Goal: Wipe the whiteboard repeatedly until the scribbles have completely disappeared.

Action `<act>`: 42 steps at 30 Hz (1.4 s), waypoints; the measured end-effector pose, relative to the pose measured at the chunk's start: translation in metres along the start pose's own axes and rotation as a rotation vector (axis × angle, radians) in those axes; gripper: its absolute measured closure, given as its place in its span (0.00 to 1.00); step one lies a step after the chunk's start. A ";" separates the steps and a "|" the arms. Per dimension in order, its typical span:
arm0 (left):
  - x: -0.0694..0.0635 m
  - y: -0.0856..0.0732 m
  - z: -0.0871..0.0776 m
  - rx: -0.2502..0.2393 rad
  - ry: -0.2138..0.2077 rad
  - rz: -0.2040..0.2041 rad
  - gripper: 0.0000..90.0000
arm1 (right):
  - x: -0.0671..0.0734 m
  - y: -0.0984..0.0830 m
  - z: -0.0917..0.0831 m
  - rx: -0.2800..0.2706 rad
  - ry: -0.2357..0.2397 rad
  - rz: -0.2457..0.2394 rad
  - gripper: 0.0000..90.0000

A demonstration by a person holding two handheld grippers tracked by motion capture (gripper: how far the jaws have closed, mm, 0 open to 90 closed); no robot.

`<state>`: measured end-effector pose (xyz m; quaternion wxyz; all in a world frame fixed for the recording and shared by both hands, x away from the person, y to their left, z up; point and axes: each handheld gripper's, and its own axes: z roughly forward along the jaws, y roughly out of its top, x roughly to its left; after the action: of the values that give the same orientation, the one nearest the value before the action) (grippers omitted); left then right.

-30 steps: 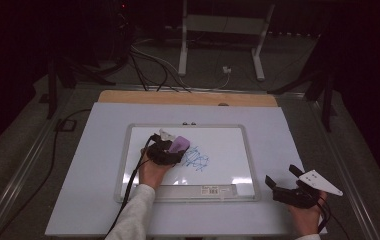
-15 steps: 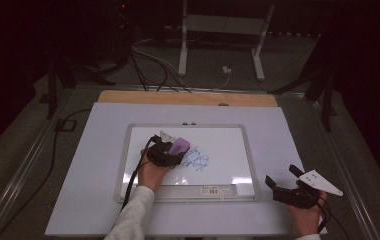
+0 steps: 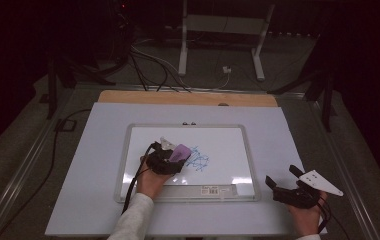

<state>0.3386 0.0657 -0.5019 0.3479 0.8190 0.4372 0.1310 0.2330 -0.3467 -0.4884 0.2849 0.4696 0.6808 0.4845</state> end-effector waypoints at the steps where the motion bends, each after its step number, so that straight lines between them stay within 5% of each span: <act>1: -0.001 0.000 0.001 -0.004 0.001 0.001 0.46 | 0.000 0.000 0.000 0.001 0.000 -0.001 0.00; 24: 0.013 0.031 0.028 0.005 0.060 -0.051 0.46 | -0.001 0.000 0.001 0.004 0.000 -0.001 0.00; 42: -0.030 0.008 0.005 0.048 -0.013 0.086 0.46 | 0.000 0.000 0.000 0.004 -0.001 0.001 0.00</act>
<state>0.3288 0.0357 -0.4975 0.3252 0.8458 0.4024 0.1301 0.2331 -0.3464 -0.4887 0.2843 0.4708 0.6814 0.4830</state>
